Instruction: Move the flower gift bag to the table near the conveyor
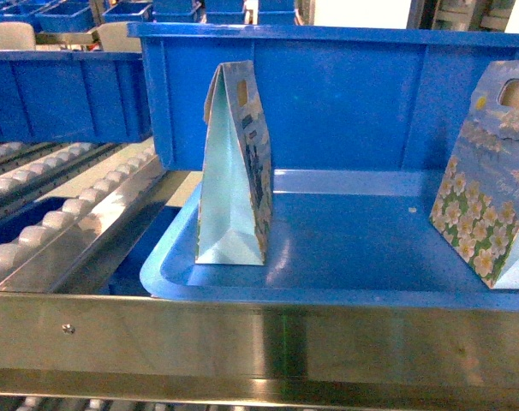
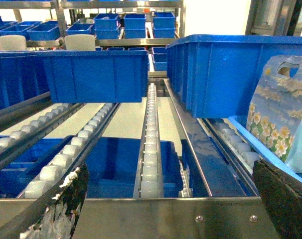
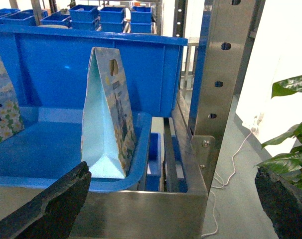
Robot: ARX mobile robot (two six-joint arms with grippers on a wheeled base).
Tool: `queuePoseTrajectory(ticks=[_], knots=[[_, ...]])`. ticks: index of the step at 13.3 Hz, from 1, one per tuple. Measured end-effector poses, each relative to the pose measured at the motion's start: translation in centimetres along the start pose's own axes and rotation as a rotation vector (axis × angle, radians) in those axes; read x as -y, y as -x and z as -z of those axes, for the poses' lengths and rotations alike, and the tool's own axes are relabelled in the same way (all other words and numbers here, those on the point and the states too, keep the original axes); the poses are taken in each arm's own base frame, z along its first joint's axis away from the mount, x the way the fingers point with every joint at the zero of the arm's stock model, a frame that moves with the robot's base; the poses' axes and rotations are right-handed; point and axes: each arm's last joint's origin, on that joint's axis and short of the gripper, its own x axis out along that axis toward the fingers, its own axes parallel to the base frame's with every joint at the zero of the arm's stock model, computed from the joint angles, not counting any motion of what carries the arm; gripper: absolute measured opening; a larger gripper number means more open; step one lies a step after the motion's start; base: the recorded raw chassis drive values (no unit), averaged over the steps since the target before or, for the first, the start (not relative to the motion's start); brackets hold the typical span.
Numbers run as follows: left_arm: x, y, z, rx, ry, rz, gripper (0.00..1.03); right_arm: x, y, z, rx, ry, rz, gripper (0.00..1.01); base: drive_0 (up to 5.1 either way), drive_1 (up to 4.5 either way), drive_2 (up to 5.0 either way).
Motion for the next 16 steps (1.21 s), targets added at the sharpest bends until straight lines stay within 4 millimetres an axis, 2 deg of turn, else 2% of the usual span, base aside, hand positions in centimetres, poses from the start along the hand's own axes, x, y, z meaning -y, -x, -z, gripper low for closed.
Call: queuePoseTrajectory(ticks=[12,14,16], knots=[[0.0,0.0,0.0,0.001,0.0,0.006,0.98,0.0,-0.1,-0.4,0.034,0.007,0.002,0.98,5.0,-1.46,-3.3],[0.3,-0.5,-0.7,0.057,0.001,0.029,0.98,-0.1,-1.3,-0.7,0.047,0.011,-0.008,0.98,5.0,-1.46,-3.3],[0.8,-2.2,-0.9,0.052,0.001,0.068,0.98,0.2,-3.0,-1.0,0.041,0.012,-0.015,0.98,5.0,-1.46,-3.3]])
